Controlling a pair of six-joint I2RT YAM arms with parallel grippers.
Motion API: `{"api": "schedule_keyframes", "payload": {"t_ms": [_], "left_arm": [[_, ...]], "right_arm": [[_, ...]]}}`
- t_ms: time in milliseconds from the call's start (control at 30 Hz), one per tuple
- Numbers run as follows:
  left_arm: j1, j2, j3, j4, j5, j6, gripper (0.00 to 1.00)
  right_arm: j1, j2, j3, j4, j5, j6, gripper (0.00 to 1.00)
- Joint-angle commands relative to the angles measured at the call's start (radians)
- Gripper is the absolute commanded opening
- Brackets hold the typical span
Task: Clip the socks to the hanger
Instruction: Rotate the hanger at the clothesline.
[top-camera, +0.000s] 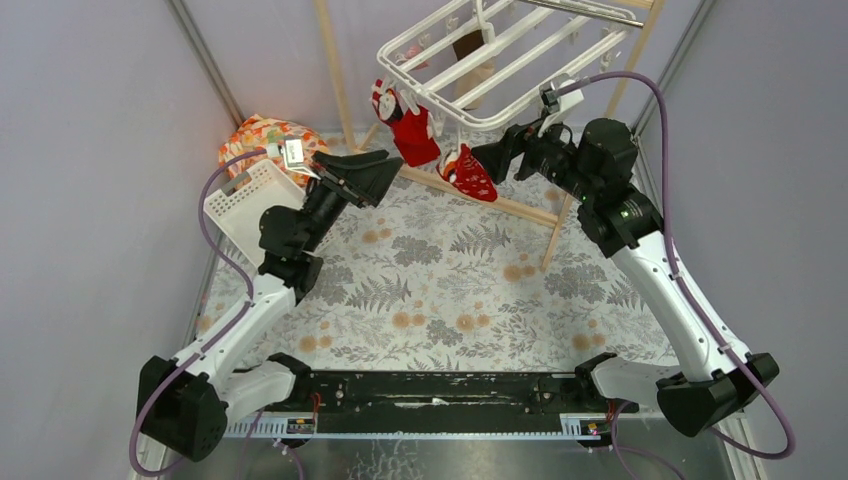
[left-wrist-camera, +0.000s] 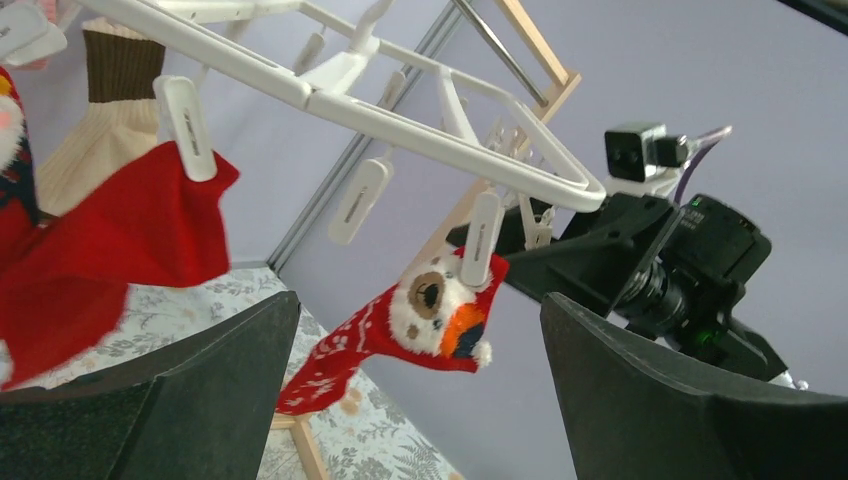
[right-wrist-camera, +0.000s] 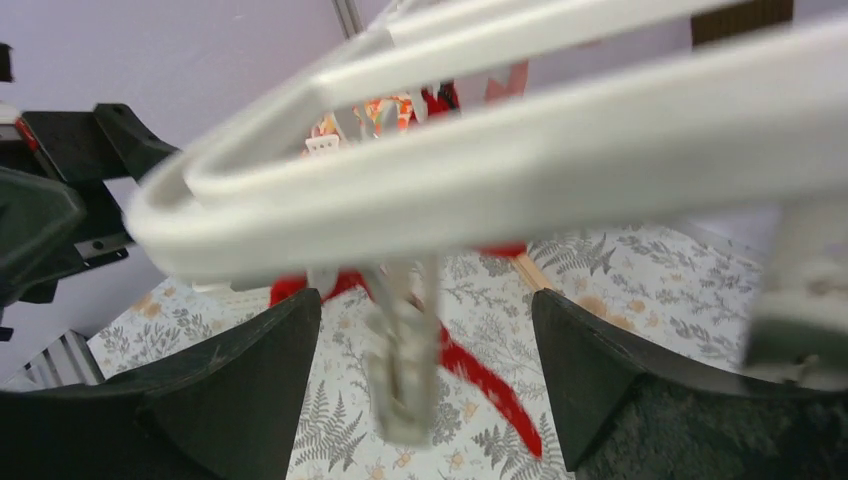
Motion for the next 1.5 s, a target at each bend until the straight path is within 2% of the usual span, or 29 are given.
{"api": "schedule_keyframes", "payload": {"t_ms": [0,100,233,367,467,633,767,967,1033,1067,1100,1167,1200,1233,1333,1467], "left_arm": [[-0.003,0.029,0.021,0.062,0.059,0.03,0.99],[-0.003,0.04,0.013,0.075,0.071,0.024,0.99],[-0.002,0.047,0.002,0.098,0.072,0.009,0.99],[-0.003,0.051,-0.001,0.116,0.083,-0.004,0.99],[-0.003,0.051,-0.006,0.119,0.085,-0.004,0.99],[-0.003,0.056,-0.016,0.125,0.087,-0.015,0.99],[-0.003,0.059,-0.02,0.133,0.087,-0.022,0.98],[-0.003,0.044,0.007,0.131,0.091,-0.027,0.98],[-0.003,0.039,0.056,0.096,0.099,-0.021,0.99],[-0.003,0.04,0.099,0.07,0.101,-0.015,0.99],[-0.004,0.041,0.139,0.045,0.106,-0.009,0.99],[-0.004,0.056,0.221,-0.004,0.116,-0.001,0.99],[-0.005,0.066,0.261,-0.027,0.121,0.004,0.99],[-0.006,0.079,0.295,-0.045,0.127,0.004,0.99],[-0.008,0.102,0.362,-0.086,0.128,-0.01,0.99],[-0.033,0.153,0.426,-0.105,0.135,-0.049,0.99]], "right_arm": [[0.007,0.004,0.093,0.135,-0.04,0.005,0.83],[0.007,0.005,0.114,0.137,-0.043,0.0,0.78],[0.008,0.029,0.168,0.125,-0.05,-0.004,0.51],[0.007,0.046,0.185,0.092,-0.07,0.01,0.37],[0.008,0.05,0.172,0.106,-0.07,0.025,0.16],[0.008,0.066,0.163,0.167,-0.11,0.079,0.08],[0.013,0.086,0.149,0.22,-0.151,0.142,0.07],[0.042,0.127,0.163,0.234,-0.141,0.148,0.06],[0.052,0.135,0.158,0.231,-0.134,0.138,0.08],[0.055,0.136,0.15,0.23,-0.129,0.134,0.14],[0.058,0.134,0.141,0.23,-0.125,0.132,0.29],[0.058,0.113,0.111,0.228,-0.101,0.129,0.66],[0.058,0.094,0.095,0.222,-0.087,0.122,0.76],[0.058,0.066,0.079,0.21,-0.069,0.111,0.82],[0.058,-0.031,0.056,0.139,-0.012,0.077,0.86],[0.057,-0.148,0.119,-0.062,0.088,0.068,0.87]]}}
